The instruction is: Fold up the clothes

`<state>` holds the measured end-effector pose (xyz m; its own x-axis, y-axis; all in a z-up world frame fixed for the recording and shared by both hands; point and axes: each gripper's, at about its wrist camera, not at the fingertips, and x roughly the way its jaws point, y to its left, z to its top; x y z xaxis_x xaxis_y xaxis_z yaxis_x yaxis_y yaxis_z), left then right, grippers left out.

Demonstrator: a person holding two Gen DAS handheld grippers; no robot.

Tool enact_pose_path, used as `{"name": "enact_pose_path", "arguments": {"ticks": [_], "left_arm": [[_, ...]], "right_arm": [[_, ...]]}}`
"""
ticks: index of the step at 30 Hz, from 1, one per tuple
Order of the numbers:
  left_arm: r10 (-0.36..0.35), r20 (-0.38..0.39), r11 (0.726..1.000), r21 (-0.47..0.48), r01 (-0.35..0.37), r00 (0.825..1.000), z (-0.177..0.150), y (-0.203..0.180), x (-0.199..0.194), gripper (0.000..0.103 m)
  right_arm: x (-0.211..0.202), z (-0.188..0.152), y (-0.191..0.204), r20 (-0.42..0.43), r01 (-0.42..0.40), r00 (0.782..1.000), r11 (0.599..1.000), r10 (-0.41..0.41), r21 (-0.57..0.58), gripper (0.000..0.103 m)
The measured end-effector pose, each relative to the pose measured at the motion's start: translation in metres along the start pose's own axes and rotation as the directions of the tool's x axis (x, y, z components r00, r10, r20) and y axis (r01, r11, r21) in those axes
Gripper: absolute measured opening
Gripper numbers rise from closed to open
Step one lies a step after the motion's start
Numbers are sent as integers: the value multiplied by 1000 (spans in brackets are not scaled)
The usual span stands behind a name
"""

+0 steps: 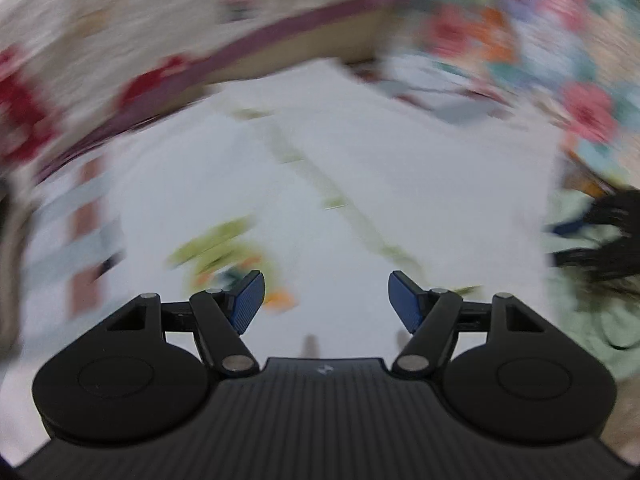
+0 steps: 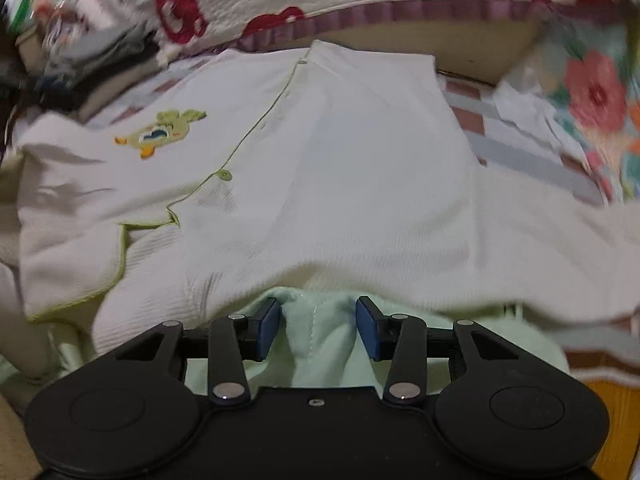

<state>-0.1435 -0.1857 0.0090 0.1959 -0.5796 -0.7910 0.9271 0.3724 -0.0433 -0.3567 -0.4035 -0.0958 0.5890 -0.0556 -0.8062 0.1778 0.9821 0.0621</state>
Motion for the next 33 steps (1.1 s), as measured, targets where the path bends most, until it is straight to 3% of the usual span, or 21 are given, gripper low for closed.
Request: {"name": "enact_pose_path", "arguments": {"ticks": [2, 5, 9, 12, 15, 18, 19, 20, 23, 24, 25, 26, 27, 28, 32, 33], "left_arm": [[-123, -38, 991, 38, 125, 992, 20, -26, 23, 68], [-268, -107, 955, 105, 279, 957, 43, -70, 59, 68], [-378, -238, 874, 227, 430, 895, 45, -139, 96, 68], [-363, -316, 840, 295, 454, 877, 33, -174, 110, 68], [-285, -361, 830, 370, 417, 888, 17, -183, 117, 68], [-98, -367, 849, 453, 270, 925, 6, -179, 126, 70], [-65, -355, 856, 461, 235, 933, 6, -175, 127, 70], [-39, -345, 864, 460, 205, 938, 6, -171, 128, 70], [-75, -328, 911, 362, 198, 942, 13, -153, 124, 68], [-81, -318, 920, 340, 193, 945, 15, -148, 122, 63], [-81, -308, 923, 336, 188, 948, 16, -144, 120, 50], [-101, -307, 928, 313, 201, 946, 17, -139, 118, 41], [-150, -312, 937, 257, 235, 938, 19, -133, 117, 20], [-193, -313, 942, 204, 265, 930, 22, -127, 116, 13], [-250, -281, 958, 68, 280, 926, 24, -105, 113, 9], [-269, -272, 958, 28, 287, 924, 25, -98, 112, 8]], "right_arm": [[12, 3, 4, -100, -2, 995, 999, -2, -49, 49], [18, -3, 0, -194, -65, 979, 998, 60, -19, 50], [11, -13, -18, -161, -113, 978, 988, 129, 101, 49], [5, -22, -33, -91, -152, 980, 963, 175, 223, 48], [2, -33, -57, 0, -193, 978, 906, 209, 378, 41], [1, -43, -83, 96, -245, 969, 809, 230, 535, 36], [2, -45, -88, 116, -256, 966, 783, 231, 566, 36], [3, -43, -87, 119, -249, 968, 783, 221, 570, 36], [5, -36, -79, 118, -209, 978, 808, 173, 551, 39], [6, -33, -75, 118, -193, 981, 819, 154, 540, 40], [5, -31, -77, 127, -190, 981, 815, 144, 547, 43], [6, -33, -82, 141, -205, 978, 777, 150, 595, 46], [8, -36, -86, 156, -220, 975, 736, 155, 641, 48], [10, -38, -91, 171, -234, 972, 692, 159, 683, 53], [17, -48, -110, 232, -284, 958, 491, 166, 823, 59], [18, -47, -108, 227, -280, 960, 481, 166, 831, 60]]}}
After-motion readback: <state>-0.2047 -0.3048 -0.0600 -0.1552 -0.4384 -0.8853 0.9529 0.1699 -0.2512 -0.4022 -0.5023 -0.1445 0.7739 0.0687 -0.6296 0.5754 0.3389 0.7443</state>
